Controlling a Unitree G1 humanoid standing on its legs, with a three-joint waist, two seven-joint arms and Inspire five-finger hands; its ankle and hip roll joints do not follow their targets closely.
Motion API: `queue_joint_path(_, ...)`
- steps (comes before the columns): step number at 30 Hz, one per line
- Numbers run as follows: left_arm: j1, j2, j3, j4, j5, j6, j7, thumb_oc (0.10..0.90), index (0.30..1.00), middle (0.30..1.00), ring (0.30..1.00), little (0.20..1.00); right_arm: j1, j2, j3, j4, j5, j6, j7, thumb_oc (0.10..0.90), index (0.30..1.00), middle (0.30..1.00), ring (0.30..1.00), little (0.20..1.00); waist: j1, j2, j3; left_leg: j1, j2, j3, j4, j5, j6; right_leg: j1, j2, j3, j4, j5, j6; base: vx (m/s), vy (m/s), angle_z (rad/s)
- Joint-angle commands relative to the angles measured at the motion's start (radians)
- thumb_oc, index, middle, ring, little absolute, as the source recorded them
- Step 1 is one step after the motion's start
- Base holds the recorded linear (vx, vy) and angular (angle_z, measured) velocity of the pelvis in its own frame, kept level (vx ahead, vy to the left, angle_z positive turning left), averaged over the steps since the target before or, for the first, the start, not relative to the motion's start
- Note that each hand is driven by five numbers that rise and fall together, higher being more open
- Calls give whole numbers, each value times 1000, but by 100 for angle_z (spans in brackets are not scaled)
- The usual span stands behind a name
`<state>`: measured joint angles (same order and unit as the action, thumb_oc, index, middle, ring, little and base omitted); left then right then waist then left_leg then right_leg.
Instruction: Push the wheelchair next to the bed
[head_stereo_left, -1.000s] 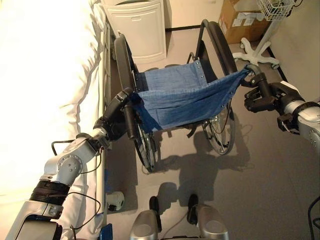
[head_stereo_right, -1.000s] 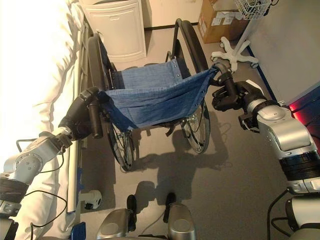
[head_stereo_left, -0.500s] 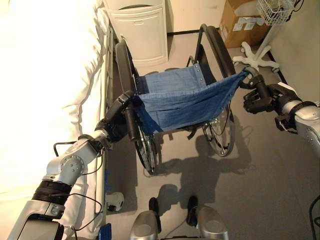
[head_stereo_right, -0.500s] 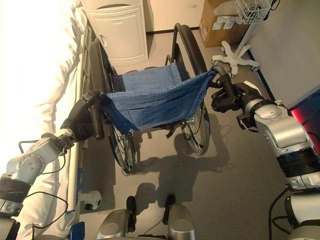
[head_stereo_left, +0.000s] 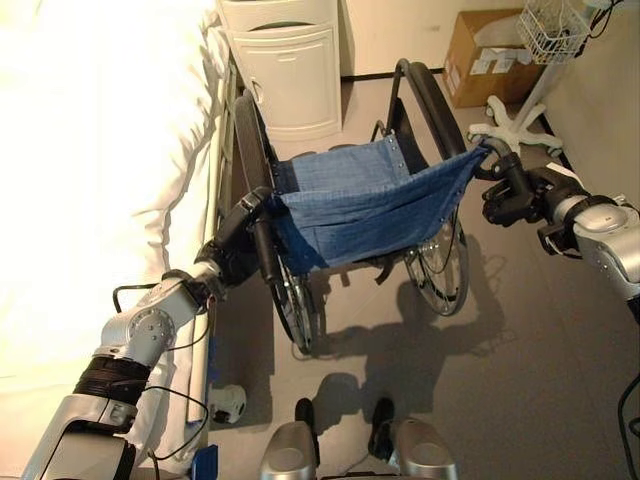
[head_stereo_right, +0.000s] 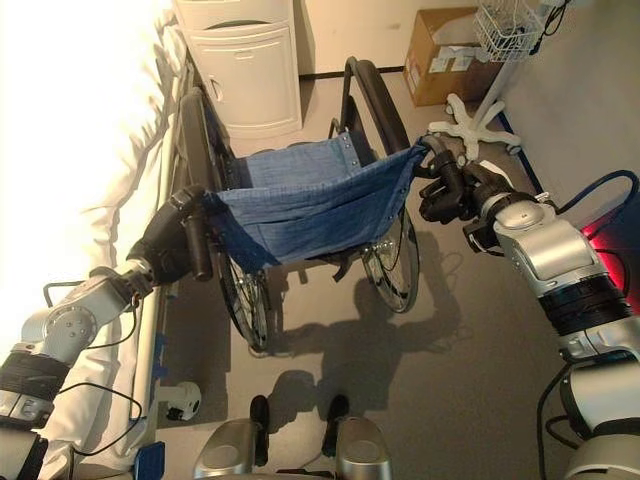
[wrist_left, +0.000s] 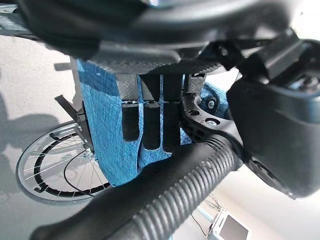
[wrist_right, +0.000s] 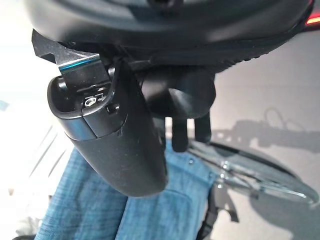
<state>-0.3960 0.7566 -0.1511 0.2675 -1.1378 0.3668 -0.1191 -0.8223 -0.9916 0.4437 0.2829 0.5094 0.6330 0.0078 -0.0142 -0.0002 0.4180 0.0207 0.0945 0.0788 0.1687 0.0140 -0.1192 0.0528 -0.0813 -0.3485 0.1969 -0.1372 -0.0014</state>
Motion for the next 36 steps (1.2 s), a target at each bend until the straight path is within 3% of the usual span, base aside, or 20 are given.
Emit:
queue_joint_path(1,-141,84,113,-123,38,-220,-26,400,300,300,300,300,-151,192,99,-62,73,-159,41,400,300,300,300,300,169,7,-108,-53,-76,-14,38,-13,51,4,-32,14,-56,94,67,0,0,0)
queue_joint_path(14,-126,83,112,-141,36,-220,-15,400,300,300,300,300,-162,221,104,-41,100,-166,-17,400,300,300,300,300,193,9,-120,-34,-90,-29,14,-11,58,30,-31,3,-72,96,71,3,2,1)
queue_joint_path(15,-126,84,113,-143,37,-219,-12,400,300,300,300,300,-161,220,101,-40,104,-166,-22,435,352,352,352,352,193,9,-120,-33,-90,-29,13,-11,58,31,-31,2,-74,96,72,0,0,0)
queue_joint_path(16,-124,87,116,-145,37,-216,-9,400,300,300,300,300,-159,216,95,-39,109,-168,-28,435,352,352,352,352,194,9,-121,-31,-91,-30,10,-11,59,33,-30,2,-75,97,73,0,0,0)
queue_joint_path(17,-123,88,118,-148,37,-214,1,400,300,300,300,300,-157,214,92,-39,114,-169,-36,745,818,818,818,818,194,8,-122,-28,-91,-30,6,-10,59,34,-29,1,-78,98,74,0,0,0)
queue_joint_path(18,-119,89,123,-146,39,-212,10,400,300,300,300,300,-153,211,86,-37,115,-171,-43,800,900,900,900,900,193,9,-125,-23,-92,-29,-2,-8,59,37,-29,1,-81,99,76,0,0,0)
queue_joint_path(19,-119,92,126,-144,40,-211,14,400,300,300,300,300,-154,209,83,-36,116,-171,-46,800,900,900,900,900,194,9,-126,-21,-92,-28,-5,-8,59,38,-29,1,-83,99,76,0,0,0)
queue_joint_path(20,-117,95,131,-140,40,-211,23,770,855,855,855,855,-154,204,79,-34,114,-174,-49,800,900,900,900,900,194,9,-128,-19,-92,-28,-10,-7,58,40,-28,0,-86,100,78,0,0,0)
queue_joint_path(21,-116,96,134,-135,40,-211,27,800,900,900,900,900,-154,200,76,-34,114,-176,-56,800,900,900,900,900,193,8,-131,-17,-93,-27,-15,-6,58,41,-28,0,-89,101,80,-30,12,0)
queue_joint_path(31,-49,164,244,-140,110,-251,68,800,900,900,900,900,-105,93,-31,-90,114,-205,-101,800,900,900,900,900,184,8,-160,11,-86,-13,-60,-10,59,50,-27,-1,-111,99,91,-27,16,4)
queue_joint_path(36,44,253,377,-133,243,-278,81,800,900,900,900,900,-19,-5,-172,-113,142,-247,-110,800,900,900,900,900,180,5,-184,25,-80,-3,-78,-20,63,56,-23,1,-125,94,93,-15,4,4)
